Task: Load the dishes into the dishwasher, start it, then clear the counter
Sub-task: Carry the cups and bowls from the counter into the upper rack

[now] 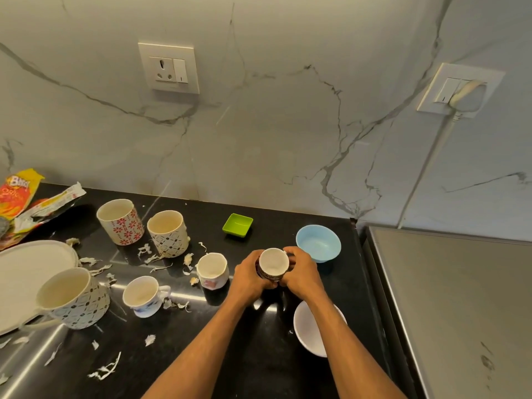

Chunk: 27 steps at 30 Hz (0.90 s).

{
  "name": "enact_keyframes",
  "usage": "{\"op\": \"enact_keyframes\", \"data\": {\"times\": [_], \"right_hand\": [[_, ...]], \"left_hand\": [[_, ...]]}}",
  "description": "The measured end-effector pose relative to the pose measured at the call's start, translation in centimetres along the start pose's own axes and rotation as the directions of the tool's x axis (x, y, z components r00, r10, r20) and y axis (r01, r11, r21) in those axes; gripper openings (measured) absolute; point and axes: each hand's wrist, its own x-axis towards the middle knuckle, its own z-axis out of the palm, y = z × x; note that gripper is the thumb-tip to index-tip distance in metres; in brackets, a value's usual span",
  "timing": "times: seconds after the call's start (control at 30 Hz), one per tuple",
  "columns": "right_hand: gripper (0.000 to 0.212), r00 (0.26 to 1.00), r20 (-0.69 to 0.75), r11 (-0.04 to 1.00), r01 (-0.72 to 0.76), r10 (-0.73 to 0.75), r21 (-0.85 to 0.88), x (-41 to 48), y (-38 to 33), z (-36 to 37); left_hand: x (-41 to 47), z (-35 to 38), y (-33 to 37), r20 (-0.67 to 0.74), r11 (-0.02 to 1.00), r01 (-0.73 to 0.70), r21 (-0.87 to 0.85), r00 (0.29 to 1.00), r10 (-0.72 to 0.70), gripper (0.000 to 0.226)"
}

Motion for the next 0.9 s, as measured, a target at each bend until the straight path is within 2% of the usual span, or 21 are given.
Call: {"op": "enact_keyframes", "data": {"times": [0.4,0.67,0.9], "right_hand": [[0.068,1.0,-0.021,0.999,0.009,-0.008,0.048,-8.0,-2.0,3.7],[0.063,0.995,-0.102,0.994,-0.007,0.018,0.11,-18.6,0.5,7.1],[0.065,0.99,-0.14,0.996,0.017,-0.004,0.093,-26.4,4.0,5.8]], "left_hand": [[-7.5,-4.0,-1.7,-0.074,0.995,-0.094,-0.021,0.993,0.092,0.073],[-17.3,-5.2,-4.5,0.023,0.992,-0.124,-0.028,0.992,0.124,0.073],[-24.6,-2.9,-4.7,0.091,0.982,-0.176,-0.071,0.979,0.182,0.07]]}}
